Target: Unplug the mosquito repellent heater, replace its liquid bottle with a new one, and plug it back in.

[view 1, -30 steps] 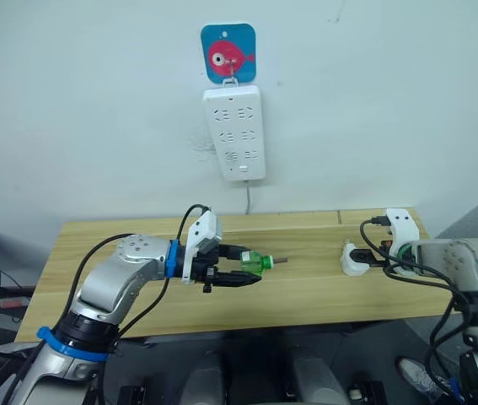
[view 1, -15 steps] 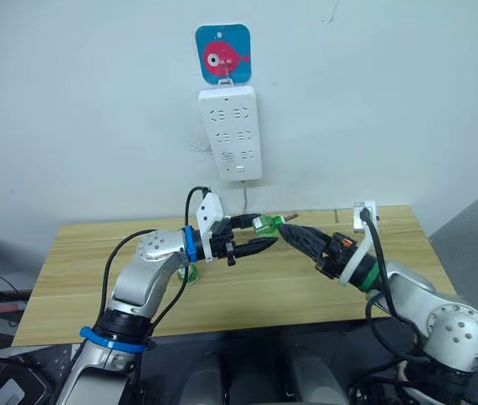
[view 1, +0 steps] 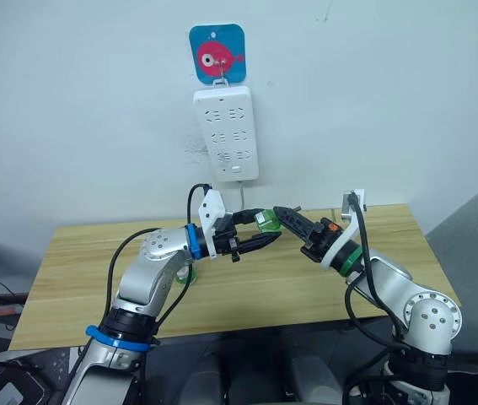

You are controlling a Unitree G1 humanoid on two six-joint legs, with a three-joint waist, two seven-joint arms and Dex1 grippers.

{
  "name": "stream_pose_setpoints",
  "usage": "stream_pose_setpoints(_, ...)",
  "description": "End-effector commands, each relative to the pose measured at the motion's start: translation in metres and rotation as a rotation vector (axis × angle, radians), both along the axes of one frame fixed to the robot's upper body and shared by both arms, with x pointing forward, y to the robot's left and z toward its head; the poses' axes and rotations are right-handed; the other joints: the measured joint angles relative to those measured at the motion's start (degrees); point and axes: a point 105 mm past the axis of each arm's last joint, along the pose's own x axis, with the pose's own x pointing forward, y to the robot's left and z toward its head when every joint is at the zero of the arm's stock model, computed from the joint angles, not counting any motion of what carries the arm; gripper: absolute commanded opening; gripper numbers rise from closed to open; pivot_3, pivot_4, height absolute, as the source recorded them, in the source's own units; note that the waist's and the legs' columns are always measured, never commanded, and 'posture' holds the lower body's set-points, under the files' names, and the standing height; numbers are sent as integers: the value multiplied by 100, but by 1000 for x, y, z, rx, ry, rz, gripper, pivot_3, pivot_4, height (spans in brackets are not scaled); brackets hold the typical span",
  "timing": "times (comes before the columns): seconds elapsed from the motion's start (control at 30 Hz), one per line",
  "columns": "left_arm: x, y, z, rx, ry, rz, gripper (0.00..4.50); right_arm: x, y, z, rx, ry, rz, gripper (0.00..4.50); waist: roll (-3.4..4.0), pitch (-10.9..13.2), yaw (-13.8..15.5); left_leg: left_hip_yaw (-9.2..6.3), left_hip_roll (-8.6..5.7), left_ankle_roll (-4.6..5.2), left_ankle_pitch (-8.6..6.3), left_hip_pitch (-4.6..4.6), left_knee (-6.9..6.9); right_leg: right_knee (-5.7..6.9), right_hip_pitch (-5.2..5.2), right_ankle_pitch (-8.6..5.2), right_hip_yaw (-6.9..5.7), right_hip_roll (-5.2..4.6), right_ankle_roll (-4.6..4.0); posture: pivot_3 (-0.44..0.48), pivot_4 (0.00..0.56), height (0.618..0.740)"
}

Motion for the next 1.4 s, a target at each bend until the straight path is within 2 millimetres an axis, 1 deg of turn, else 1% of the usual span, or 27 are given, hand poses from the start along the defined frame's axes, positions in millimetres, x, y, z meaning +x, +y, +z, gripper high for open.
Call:
stream_pose_setpoints(0.03, -3, -2, 13, -35, -57, 5, 2253, -9, 12, 13, 48, -41, 72, 808, 0, 0, 0, -1, 1, 0, 0, 0, 0, 1, 0, 0, -1, 1, 0, -193, 157, 740)
stream_pose_setpoints(0.27, -6, -1, 11, -37, -44, 1, 2253, -10, 12, 13, 61, -35, 82, 810, 0, -1, 2, -1, 1, 0, 0, 0, 0, 1, 0, 0, 0, 1, 0, -194, 153, 740)
stream_pose_setpoints(0.33, -4, 1, 10, -16, -55, 12, 2988, -9, 9, 14, 58, -36, 70, 810, -1, -1, 1, 0, 1, 0, 0, 0, 0, 1, 0, 0, 0, 1, 0, -193, 155, 740)
stream_pose_setpoints(0.43, 4, 11, 3, 56, -64, 70, 3872, -4, 0, 14, 45, -41, 23, 810, -1, -1, 1, -1, 2, 0, 0, 0, 0, 2, 0, 0, 0, 4, 0, -186, 158, 740)
stream_pose_setpoints(0.5, 5, 19, -2, 95, -46, 79, 4487, 1, -9, 13, 13, -50, -17, 810, -1, -2, 6, -1, 2, 0, 0, 0, 1, 2, 0, 0, -1, 4, 0, -182, 162, 740)
stream_pose_setpoints(0.57, 2, 30, -9, 152, -20, 73, 4500, 10, -20, 5, -128, -87, -81, 810, -1, -2, 5, 1, 1, 0, 0, 0, 1, 2, 0, 0, 2, 4, 0, -178, 168, 740)
stream_pose_setpoints(0.63, -4, 40, -17, 215, -17, 66, 4500, 31, -38, -14, -410, -166, -220, 810, -1, -2, 5, 2, 1, 0, 0, 0, 0, -1, -1, 0, 2, 4, 0, -173, 176, 740)
stream_pose_setpoints(0.67, -6, 42, -20, 233, -13, 64, 4500, 39, -45, -21, -518, -209, -274, 810, -1, -1, 5, 3, 1, 0, 0, 1, 0, -1, -1, 0, 2, 4, 0, -173, 176, 740)
stream_pose_setpoints(0.73, -13, 42, -23, 262, -12, 46, 4500, 55, -59, -36, -668, -267, -372, 810, -1, -1, 17, 3, 2, 0, 0, 2, 0, -2, -3, -1, 0, 5, 0, -156, 183, 740)
stream_pose_setpoints(0.8, -21, 39, -23, 278, -11, 26, 4500, 69, -65, -53, -773, -313, -421, 810, -2, -1, 37, 2, 3, -1, 0, 2, -1, -2, -4, -1, -1, 5, 0, -144, 192, 740)
stream_pose_setpoints(0.9, -28, 33, -21, 296, -9, 6, 4500, 87, -69, -78, -840, -338, -463, 810, 0, 1, 61, 4, 3, -1, 1, 2, -1, 0, -3, -1, 3, 6, -1, -134, 193, 740)
stream_pose_setpoints(0.93, -29, 32, -20, 300, -10, 4, 4500, 91, -67, -85, -861, -353, -460, 810, 0, 1, 67, 5, 3, -1, 1, 2, -1, 1, -3, 0, 4, 5, -1, -117, 196, 740)
stream_pose_setpoints(1.03, -31, 30, -17, 312, -5, 3, 4500, 102, -67, -106, -885, -334, -446, 810, 2, 2, 111, 6, 3, -1, 1, 5, -1, 4, -3, 0, 5, 4, -2, -110, 198, 740)
stream_pose_setpoints(1.07, -32, 30, -17, 317, -2, 2, 4500, 105, -68, -114, -896, -317, -435, 810, 4, 4, 121, 6, 3, -1, 1, 6, -1, 4, -3, 0, 5, 4, -2, -95, 200, 740)
stream_pose_setpoints(1.23, -34, 32, -16, 339, 5, 1, 4500, 109, -72, -137, -930, -265, -393, 810, 5, 6, 169, 5, 3, -1, 1, 6, -1, 7, -3, 1, 4, 1, -3, -93, 201, 740)
stream_pose_setpoints(1.33, -34, 33, -16, 343, 6, 5, 4500, 108, -72, -141, -927, -272, -385, 810, 6, 6, 178, 4, 2, -1, 1, 8, 0, 10, 0, 1, 2, -2, -3, -83, 207, 740)
stream_pose_setpoints(1.4, -35, 34, -17, 344, 13, 6, 4500, 106, -76, -139, -895, -271, -407, 1525, 6, 6, 179, 4, 1, -2, 1, 10, 1, 13, 1, 1, 2, -5, -3, -85, 209, 740)
